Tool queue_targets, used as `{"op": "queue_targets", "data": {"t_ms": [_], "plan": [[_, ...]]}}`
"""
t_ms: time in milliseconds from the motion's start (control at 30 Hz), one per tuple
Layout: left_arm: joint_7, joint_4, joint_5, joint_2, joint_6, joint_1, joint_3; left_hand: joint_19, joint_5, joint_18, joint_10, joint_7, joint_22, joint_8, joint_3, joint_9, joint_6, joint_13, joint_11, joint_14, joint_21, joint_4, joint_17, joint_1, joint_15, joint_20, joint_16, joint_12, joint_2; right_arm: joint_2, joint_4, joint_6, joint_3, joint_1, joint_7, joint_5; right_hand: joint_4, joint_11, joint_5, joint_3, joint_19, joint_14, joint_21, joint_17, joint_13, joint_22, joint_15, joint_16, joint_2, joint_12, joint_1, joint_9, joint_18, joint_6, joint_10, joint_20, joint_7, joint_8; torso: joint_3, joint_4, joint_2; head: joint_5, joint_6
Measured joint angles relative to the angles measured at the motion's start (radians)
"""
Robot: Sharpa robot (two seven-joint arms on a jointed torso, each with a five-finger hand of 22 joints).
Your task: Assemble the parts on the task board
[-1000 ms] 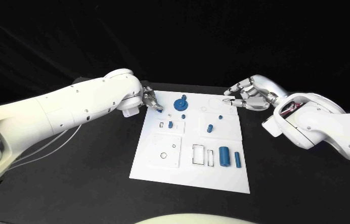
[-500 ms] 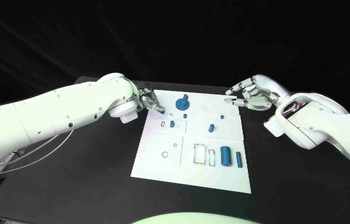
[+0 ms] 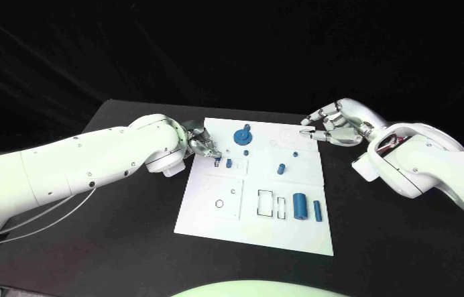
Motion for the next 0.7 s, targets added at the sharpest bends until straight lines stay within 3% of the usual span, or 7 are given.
{"op": "queue_targets", "data": {"t_ms": [700], "plan": [[-0.034, 0.011, -0.076, 0.005, 0.009, -0.011, -0.002, 0.000, -0.005, 0.000, 0.012, -0.005, 0.000, 0.004, 0.017, -0.001, 0.008, 0.008, -0.004, 0.000, 0.000, -0.017, 0.000, -0.017, 0.000, 0.000, 0.000, 0.012, -0.017, -0.001, 0.002, 0.000, 0.000, 0.000, 0.000, 0.000, 0.000, 0.000, 0.000, 0.000, 0.000, 0.000, 0.000, 0.000, 0.000, 0.001, 0.000, 0.000, 0.000, 0.000, 0.000, 0.000, 0.000, 0.000, 0.000, 0.000, 0.000, 0.000, 0.0002, -0.0007, 0.000, 0.002, -0.007]]}}
